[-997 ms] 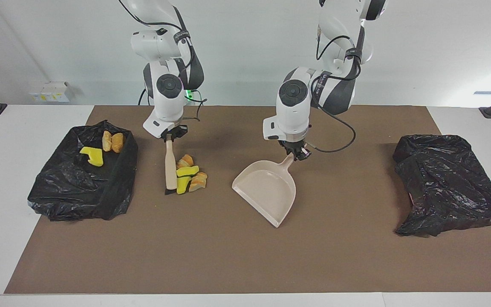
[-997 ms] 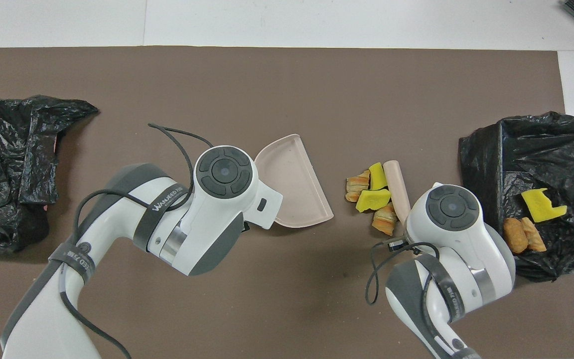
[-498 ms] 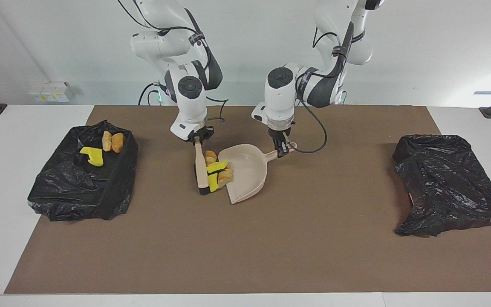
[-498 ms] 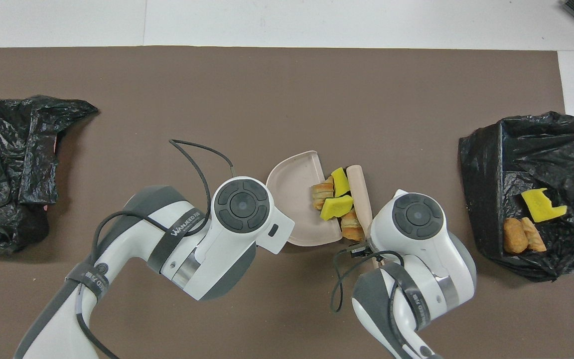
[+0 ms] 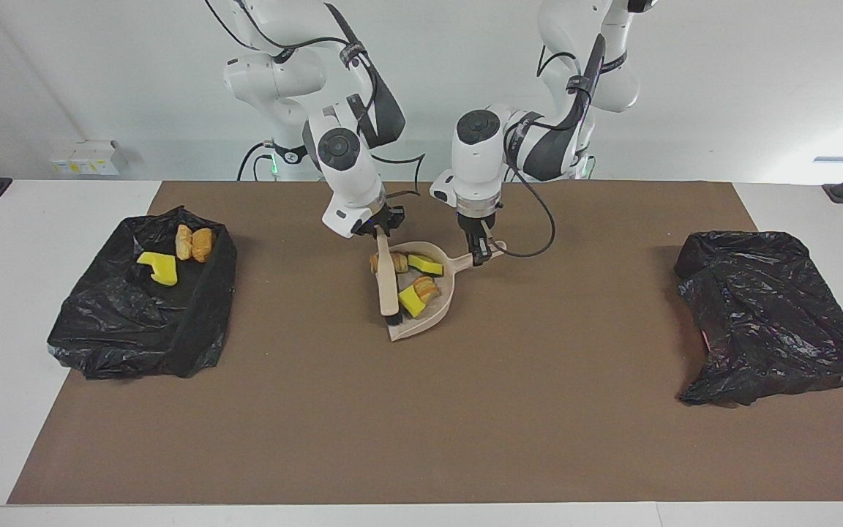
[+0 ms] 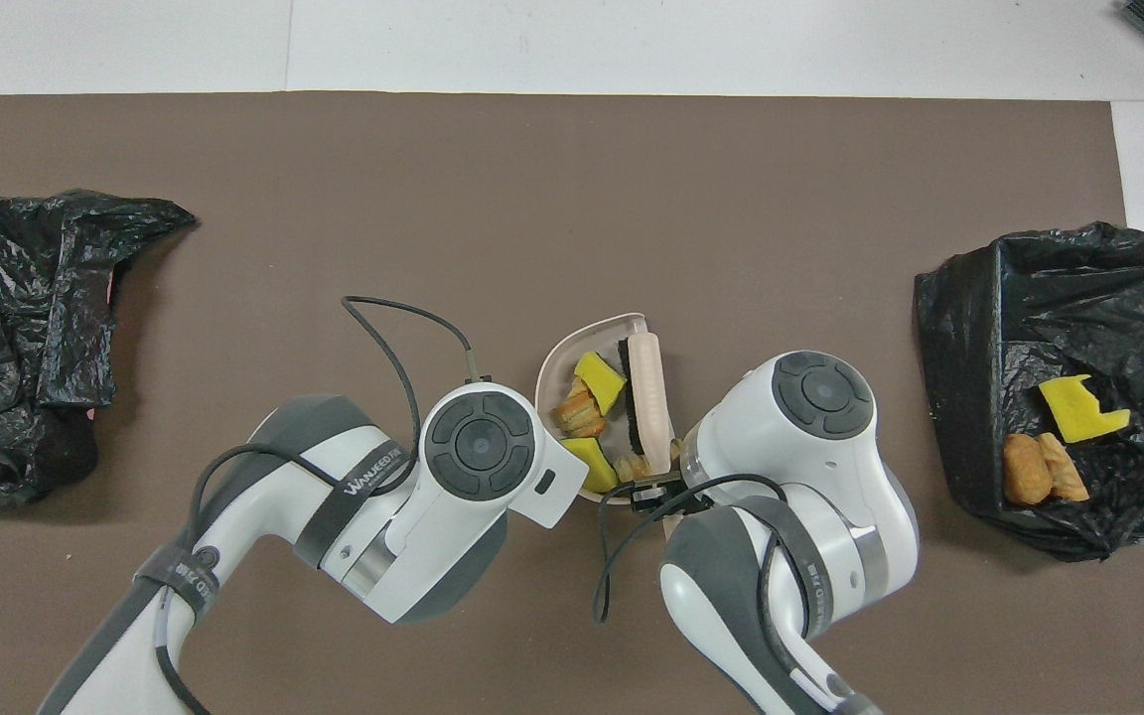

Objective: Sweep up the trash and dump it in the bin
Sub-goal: 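Sweep the remaining trash into the dustpan with the right gripper's brush, then carry the loaded dustpan to the black bag with the left gripper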

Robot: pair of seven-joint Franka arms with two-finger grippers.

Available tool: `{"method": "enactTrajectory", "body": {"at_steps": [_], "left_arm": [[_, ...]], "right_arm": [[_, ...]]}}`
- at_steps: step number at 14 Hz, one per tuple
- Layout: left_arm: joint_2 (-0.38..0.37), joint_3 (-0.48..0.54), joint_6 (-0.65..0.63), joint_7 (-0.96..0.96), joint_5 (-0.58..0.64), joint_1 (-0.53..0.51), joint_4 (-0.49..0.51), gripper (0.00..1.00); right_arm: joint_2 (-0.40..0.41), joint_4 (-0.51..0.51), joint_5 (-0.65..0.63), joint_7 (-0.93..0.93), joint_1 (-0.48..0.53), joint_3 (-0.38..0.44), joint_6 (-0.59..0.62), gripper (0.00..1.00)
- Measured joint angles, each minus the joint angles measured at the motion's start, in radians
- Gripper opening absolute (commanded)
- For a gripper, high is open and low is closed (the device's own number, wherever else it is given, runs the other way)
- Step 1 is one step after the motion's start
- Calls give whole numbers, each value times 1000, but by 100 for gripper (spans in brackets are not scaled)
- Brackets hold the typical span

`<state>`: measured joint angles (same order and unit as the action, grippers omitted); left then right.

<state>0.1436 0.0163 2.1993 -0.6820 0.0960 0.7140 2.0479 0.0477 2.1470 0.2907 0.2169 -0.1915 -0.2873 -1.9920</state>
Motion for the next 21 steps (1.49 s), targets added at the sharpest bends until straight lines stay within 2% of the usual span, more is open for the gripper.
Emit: {"method": "enactTrajectory", "body": {"at_steps": [3, 7, 9, 11, 14, 16, 19, 21], "left_arm": [[-1, 4, 18, -19, -29, -15, 10, 0], [0, 8, 24, -104, -79, -78, 12, 0], [-1, 10, 26, -192, -138, -128, 10, 0], [-5, 12, 24, -308, -177, -187, 3, 0], [-20, 13, -12, -407, -186, -254, -25, 0], [-28, 14, -61, -481, -199, -307, -68, 0], [-32, 15, -161, -589, -221, -413, -157, 0], [-32, 15, -218, -648, -232, -482, -216, 0]], "right_arm": [[-46, -57, -24, -11, 17, 14, 141, 0], [-175, -73, -111, -34, 47, 16, 325, 0], [-236, -57, -138, -34, 38, 11, 389, 0], [-301, 6, -139, 9, 9, 2, 401, 0], [-371, 101, -90, 150, -60, -5, 383, 0], [-368, 146, -52, 277, -144, -6, 280, 0], [-308, 196, -38, 455, -292, -10, 103, 0], [-242, 202, -38, 502, -346, -11, 13, 0]]}}
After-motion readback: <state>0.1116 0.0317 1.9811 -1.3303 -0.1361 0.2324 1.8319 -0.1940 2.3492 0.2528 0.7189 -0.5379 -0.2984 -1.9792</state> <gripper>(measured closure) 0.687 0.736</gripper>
